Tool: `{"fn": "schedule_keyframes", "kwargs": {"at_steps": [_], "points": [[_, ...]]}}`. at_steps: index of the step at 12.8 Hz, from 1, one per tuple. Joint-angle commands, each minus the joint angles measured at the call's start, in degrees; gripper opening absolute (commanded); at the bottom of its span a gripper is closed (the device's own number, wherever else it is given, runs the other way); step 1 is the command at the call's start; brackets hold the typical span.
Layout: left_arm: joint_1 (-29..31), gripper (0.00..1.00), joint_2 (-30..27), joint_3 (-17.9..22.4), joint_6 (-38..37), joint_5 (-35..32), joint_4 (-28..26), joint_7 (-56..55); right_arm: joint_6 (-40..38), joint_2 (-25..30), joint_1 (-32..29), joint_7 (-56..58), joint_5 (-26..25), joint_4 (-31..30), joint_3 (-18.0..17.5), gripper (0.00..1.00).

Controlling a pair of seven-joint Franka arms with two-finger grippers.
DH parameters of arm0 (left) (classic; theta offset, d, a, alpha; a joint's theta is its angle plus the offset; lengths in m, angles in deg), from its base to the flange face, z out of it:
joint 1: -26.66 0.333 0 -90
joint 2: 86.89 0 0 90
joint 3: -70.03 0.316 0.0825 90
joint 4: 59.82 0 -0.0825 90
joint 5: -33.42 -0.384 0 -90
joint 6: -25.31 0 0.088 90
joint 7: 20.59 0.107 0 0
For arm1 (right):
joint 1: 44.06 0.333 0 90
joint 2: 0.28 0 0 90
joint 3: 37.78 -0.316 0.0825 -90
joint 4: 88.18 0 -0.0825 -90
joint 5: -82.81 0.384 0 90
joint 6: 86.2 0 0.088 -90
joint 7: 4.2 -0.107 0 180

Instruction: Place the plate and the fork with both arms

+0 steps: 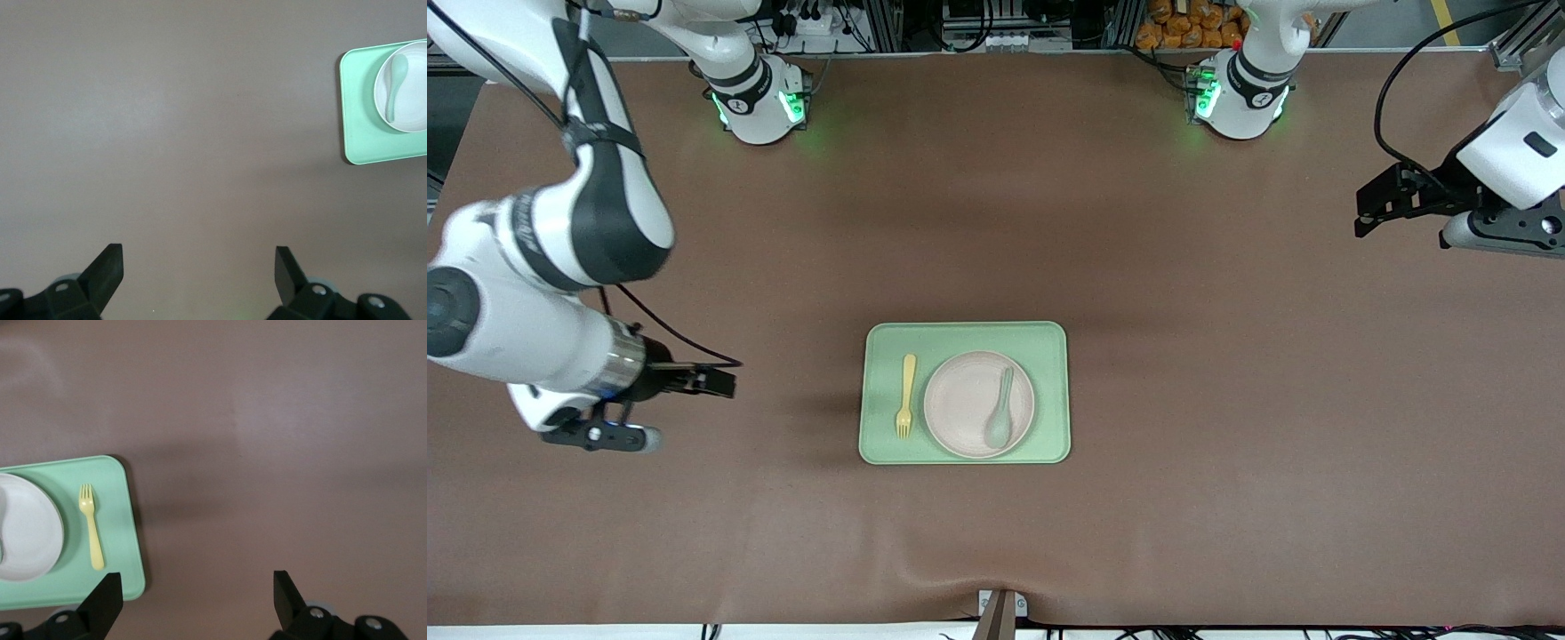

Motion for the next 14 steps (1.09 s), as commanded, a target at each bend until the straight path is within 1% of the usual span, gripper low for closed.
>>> {"fn": "schedule_keyframes", "kwargs": {"at_steps": [1, 2, 6, 9, 11, 14], "points": [[-0.03, 1.00, -0.02, -0.35, 0.26, -0.67, 0.17, -0.78, -4.68, 5.38, -0.89, 0.72, -1.65, -0.19, -0.92, 1.00], [-0.03, 1.00, -0.02, -0.35, 0.26, -0.67, 0.17, -0.96, -5.03, 7.05, -1.24, 1.24, -1.74, -0.36, -0.92, 1.00], [-0.73, 1.00, 0.07, -0.44, 0.26, -0.59, 0.17, -1.22, -7.14, 12.67, -1.16, -0.25, -1.65, -1.94, 1.53, 1.00], [-0.73, 1.00, 0.07, -0.44, 0.26, -0.67, 0.08, -1.22, -5.22, 19.79, -1.15, -0.33, -1.65, -9.56, 1.80, 1.00], [-0.73, 1.00, 0.07, -0.53, 0.26, -0.76, 0.08, -1.31, -5.65, 22.96, -1.07, -0.33, -1.65, -11.95, 1.80, 1.00], [-0.73, 1.00, 0.16, -0.79, 0.26, -0.76, 0.00, -1.31, -4.60, 28.59, -1.07, -0.42, -1.65, -18.54, 1.80, 1.00]]}}
